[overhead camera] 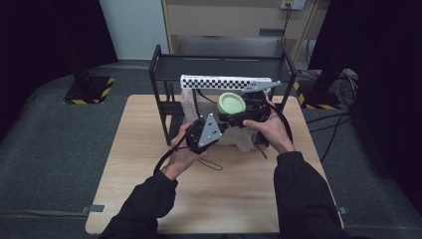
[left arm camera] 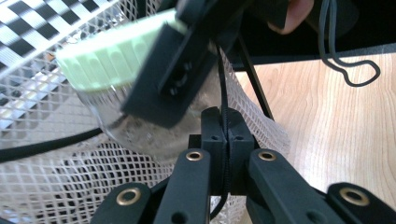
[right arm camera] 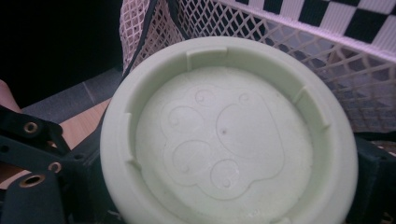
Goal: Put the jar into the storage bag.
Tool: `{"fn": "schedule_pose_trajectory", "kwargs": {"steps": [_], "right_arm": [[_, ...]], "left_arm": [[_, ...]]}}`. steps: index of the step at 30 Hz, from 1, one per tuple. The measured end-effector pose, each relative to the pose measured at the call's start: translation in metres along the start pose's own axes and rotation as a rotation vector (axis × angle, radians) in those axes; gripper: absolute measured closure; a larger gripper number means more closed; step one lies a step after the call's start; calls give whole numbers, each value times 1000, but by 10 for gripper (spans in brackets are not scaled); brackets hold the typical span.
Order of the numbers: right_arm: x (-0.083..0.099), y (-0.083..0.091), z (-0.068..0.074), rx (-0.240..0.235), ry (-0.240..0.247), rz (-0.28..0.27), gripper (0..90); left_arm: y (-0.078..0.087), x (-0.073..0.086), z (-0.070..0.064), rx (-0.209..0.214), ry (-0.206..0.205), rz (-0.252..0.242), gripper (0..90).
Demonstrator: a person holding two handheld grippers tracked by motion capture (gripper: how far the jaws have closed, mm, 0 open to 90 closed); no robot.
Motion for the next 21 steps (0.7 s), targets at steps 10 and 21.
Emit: {"fn": "schedule_pose_trajectory", "kwargs": {"steps": [10, 21], "right_arm": [[-1, 0, -2, 1, -84, -85, 120], [-8, 14, -3, 3, -151, -211, 115]], "left_arm": [[5, -3, 0, -14, 2, -42, 891], [-10, 10, -3, 10, 29, 31, 891]]}}
Point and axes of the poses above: each handheld gripper's, and its own axes: y roughly backward along the jaws, x roughly out of its underside, z roughly to its left, the point moved 2 cm from there along -y, roughly forward along the jaws, and after that the axes turned 4 degrees about -z, right-handed, at the moved point
